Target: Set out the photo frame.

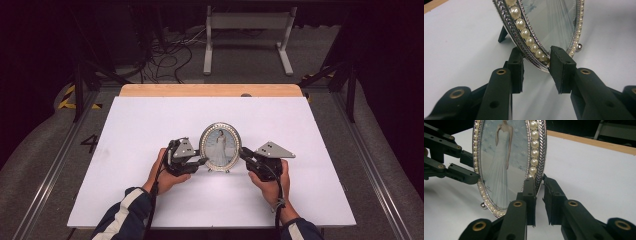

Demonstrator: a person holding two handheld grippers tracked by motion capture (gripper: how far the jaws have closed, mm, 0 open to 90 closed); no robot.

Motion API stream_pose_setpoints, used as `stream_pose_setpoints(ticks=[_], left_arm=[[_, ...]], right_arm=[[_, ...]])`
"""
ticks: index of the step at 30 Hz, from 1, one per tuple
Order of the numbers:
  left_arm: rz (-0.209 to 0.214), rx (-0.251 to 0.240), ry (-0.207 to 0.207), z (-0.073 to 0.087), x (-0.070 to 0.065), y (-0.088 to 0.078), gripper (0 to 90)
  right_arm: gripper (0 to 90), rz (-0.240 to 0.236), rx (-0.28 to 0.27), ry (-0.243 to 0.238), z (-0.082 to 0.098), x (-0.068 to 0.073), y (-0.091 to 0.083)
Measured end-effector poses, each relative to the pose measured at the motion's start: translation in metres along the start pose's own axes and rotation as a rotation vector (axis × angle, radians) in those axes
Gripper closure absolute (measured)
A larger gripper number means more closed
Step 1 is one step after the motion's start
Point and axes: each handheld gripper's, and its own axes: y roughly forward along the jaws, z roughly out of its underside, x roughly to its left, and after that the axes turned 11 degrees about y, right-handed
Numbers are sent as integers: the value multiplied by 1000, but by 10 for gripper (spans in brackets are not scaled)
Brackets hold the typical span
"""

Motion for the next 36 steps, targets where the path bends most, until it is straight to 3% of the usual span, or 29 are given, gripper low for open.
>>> stream_pose_setpoints(ticks=[18, 26, 36], left_arm=[[-21, -10, 3, -1, -1, -4, 627], [-52, -27, 19, -3, -2, -12, 603], [-58, -31, 32, -4, -4, -16, 565]], right_arm=[[736, -14, 15, -30, 1, -3, 0], [704, -6, 13, -95, -4, -3, -7], [666, -1, 31, -136, -3, -1, -6]])
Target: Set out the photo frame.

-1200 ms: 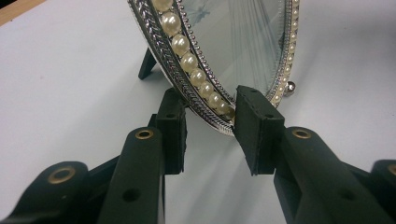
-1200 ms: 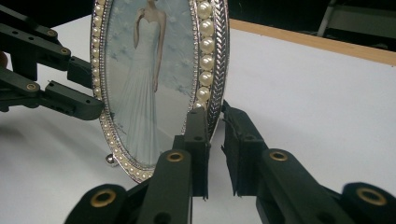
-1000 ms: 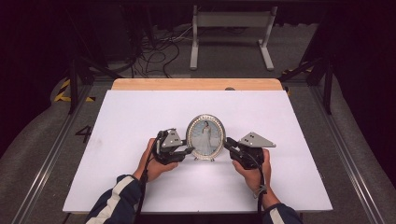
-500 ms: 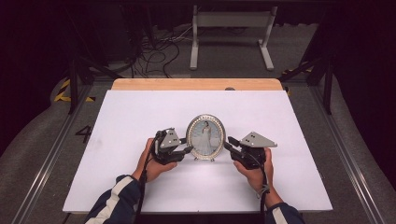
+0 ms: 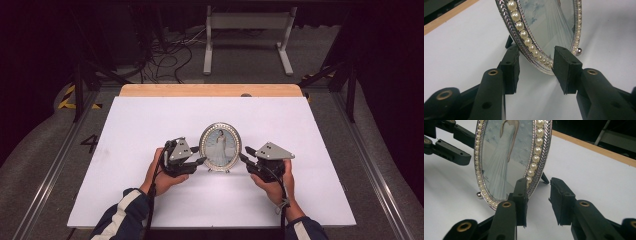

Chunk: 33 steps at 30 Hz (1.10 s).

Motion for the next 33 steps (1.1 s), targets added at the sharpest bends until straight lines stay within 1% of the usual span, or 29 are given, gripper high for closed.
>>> stream_pose_setpoints(ticks=[3, 7, 10, 13, 15, 16, 18, 19, 20, 22, 24, 28, 31, 33], left_arm=[[-6, -6, 5, 0, 0, -3, 554], [-8, 0, 20, 0, -2, -4, 533], [-24, 16, 45, -1, -4, -5, 486], [-35, 20, 54, -2, -5, -7, 448], [-47, 26, 58, -3, -5, -8, 439], [-60, 28, 61, -3, -6, -8, 435], [-73, 33, 59, -3, -6, -9, 384], [-73, 33, 59, -3, -6, -9, 367], [-76, 33, 60, -3, -7, -10, 367], [-82, 44, 71, -2, -7, -11, 324], [-83, 57, 86, -2, -9, -12, 298], [-85, 66, 104, -2, -10, -15, 242], [-83, 77, 98, -1, -10, -14, 184], [-82, 79, 92, 0, -10, -15, 162]], right_arm=[[651, -1, 3, -11, 0, 0, 1], [635, 0, 11, -22, 0, 1, 1], [604, -5, 19, -41, 0, 2, 0], [579, -4, 28, -48, 0, 1, 0], [551, -8, 38, -61, 0, 1, 0], [541, -10, 43, -66, 0, 2, -1], [493, -5, 52, -82, 1, 2, -1], [493, -5, 52, -82, 1, 2, -1], [470, -2, 55, -86, 1, 2, -1], [423, 4, 65, -84, 2, 1, -2], [395, 0, 72, -81, 3, -1, -3], [333, 15, 77, -85, 4, -3, -5], [281, 26, 79, -87, 5, -4, -6], [265, 49, 91, -103, 5, -4, -6]])
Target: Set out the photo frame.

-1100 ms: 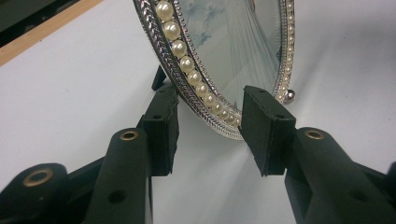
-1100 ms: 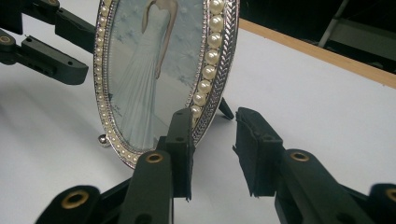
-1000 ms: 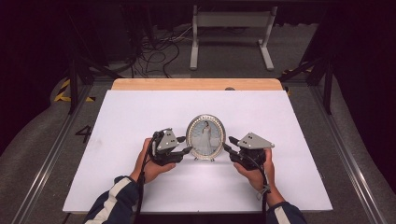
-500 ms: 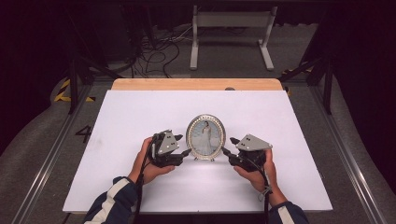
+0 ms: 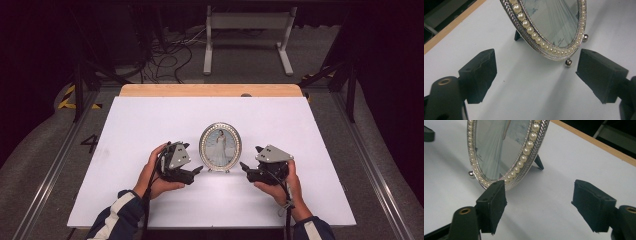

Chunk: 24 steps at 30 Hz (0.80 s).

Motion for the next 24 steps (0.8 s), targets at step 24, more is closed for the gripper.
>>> stream_pose_setpoints(ticks=[24], left_arm=[[-18, -2, -13, 22, 7, -17, 97]], right_arm=[[199, 42, 11, -34, 16, -12, -13]])
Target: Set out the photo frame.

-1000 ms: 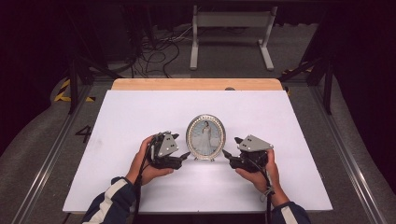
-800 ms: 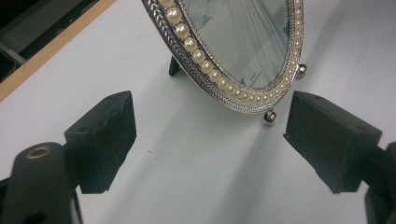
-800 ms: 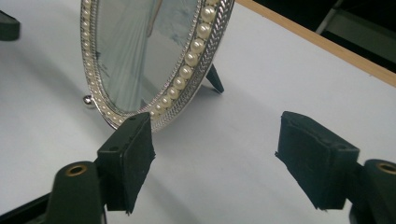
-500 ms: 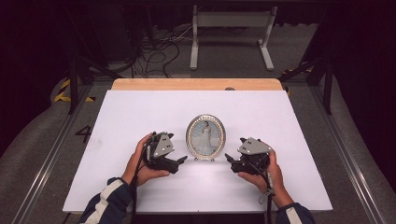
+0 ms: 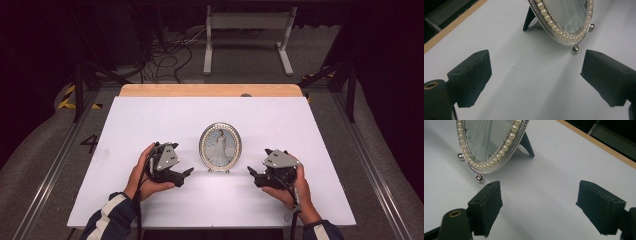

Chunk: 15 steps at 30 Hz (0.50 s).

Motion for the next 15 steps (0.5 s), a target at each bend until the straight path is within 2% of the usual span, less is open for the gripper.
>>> stream_pose_setpoints(ticks=[8, 15], left_arm=[[-18, -2, 1, 6, 2, -8, 95], [-44, -6, 4, 14, 1, -19, 89]], right_arm=[[209, 7, -34, 15, 5, -8, -9], [204, 18, -36, 31, 10, -13, -13]])
